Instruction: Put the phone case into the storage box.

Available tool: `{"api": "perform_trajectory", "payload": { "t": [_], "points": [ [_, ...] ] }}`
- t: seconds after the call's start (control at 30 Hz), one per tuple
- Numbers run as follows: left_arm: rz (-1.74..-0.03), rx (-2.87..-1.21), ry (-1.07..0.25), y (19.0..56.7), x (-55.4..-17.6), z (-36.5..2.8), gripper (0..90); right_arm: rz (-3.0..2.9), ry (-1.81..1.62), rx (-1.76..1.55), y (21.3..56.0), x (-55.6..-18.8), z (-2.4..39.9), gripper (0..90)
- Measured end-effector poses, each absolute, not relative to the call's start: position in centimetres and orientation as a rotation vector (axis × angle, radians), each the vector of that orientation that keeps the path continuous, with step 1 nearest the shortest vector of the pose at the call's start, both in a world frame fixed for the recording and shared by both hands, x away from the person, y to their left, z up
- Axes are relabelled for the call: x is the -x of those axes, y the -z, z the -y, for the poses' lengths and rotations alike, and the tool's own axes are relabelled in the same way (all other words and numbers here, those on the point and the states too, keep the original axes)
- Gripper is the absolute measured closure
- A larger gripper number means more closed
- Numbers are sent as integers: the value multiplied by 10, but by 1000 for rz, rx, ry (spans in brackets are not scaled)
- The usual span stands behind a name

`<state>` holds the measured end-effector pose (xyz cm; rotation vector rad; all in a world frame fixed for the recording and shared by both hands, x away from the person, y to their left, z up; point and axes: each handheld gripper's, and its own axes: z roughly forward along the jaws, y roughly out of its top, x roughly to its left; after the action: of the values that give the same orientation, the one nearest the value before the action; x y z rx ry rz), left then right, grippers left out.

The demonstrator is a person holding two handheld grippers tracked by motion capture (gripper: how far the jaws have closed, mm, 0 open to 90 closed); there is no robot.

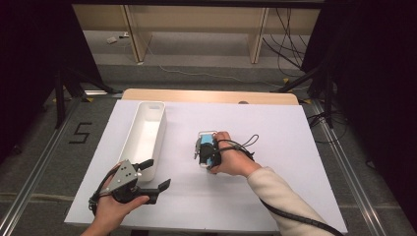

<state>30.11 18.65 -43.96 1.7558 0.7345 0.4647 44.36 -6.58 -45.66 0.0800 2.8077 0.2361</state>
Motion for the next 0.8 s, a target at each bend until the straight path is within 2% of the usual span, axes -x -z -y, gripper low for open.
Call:
{"api": "perform_trajectory", "payload": {
  "t": [0.47, 0.8],
  "points": [
    [-730, -1754, -457, 440, -301, -186, 137, -2855, -197, -2, 457, -446, 60, 530],
    [-732, -1753, -454, 440, -301, -186, 138, -2862, -166, 20, 456, -448, 57, 533]
  ]
}}
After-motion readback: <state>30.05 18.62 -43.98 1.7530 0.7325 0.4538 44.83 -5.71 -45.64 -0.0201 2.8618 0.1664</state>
